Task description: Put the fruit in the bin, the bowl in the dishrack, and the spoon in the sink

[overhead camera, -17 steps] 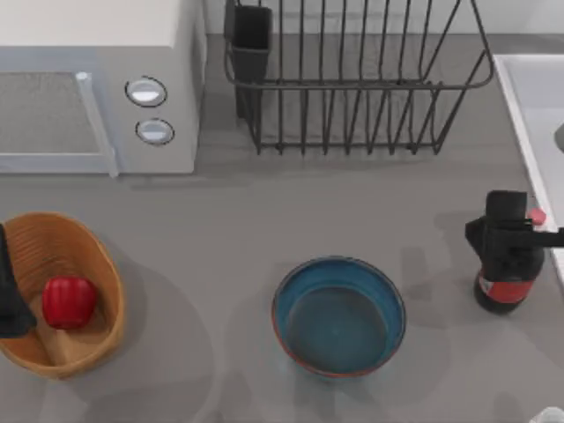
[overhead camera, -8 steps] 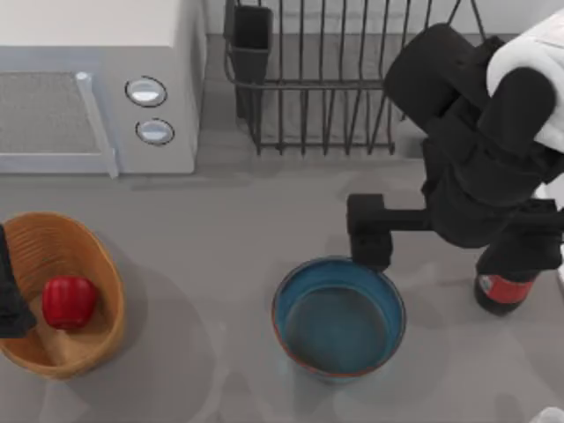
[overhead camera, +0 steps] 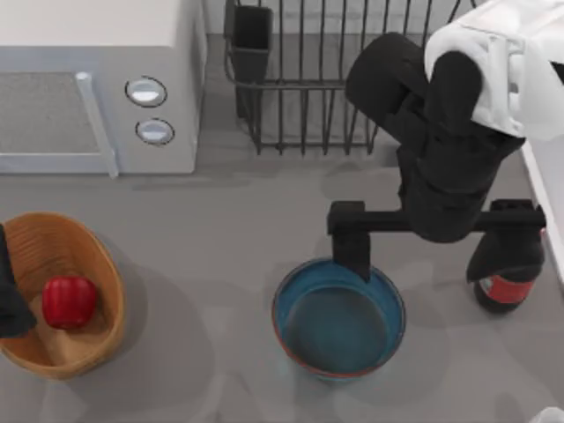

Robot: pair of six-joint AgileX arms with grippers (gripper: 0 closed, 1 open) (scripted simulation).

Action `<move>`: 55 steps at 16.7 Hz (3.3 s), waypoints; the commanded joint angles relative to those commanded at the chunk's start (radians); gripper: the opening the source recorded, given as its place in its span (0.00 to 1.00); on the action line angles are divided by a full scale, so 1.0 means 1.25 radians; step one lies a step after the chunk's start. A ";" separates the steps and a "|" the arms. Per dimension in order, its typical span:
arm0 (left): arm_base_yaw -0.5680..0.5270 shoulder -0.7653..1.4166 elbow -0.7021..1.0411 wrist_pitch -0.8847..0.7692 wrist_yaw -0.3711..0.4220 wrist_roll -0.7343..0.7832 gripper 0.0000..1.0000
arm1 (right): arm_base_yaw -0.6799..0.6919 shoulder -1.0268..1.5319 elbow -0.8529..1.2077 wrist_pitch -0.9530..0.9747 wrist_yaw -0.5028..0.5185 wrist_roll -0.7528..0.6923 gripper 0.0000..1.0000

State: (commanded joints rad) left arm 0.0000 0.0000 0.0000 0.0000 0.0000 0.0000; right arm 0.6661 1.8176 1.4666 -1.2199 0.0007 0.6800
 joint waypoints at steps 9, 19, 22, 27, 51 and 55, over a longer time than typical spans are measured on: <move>0.000 0.000 0.000 0.000 0.000 0.000 1.00 | 0.033 0.057 -0.114 0.168 0.000 0.033 1.00; 0.000 0.000 0.000 0.000 0.000 0.000 1.00 | 0.002 0.090 -0.213 0.303 0.000 0.004 1.00; 0.000 0.000 0.000 0.000 0.000 0.000 1.00 | 0.002 0.090 -0.213 0.303 0.000 0.004 0.77; 0.000 0.000 0.000 0.000 0.000 0.000 1.00 | 0.002 0.090 -0.213 0.303 0.000 0.004 0.40; 0.000 0.000 0.000 0.000 0.000 0.000 1.00 | 0.039 -0.005 -0.075 0.109 0.011 0.045 0.00; 0.000 0.000 0.000 0.000 0.000 0.000 1.00 | 0.006 -0.003 -0.005 0.007 0.002 0.005 0.00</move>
State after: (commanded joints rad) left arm 0.0000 0.0000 0.0000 0.0000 0.0000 0.0000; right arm 0.6734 1.8143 1.4604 -1.2112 0.0027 0.6866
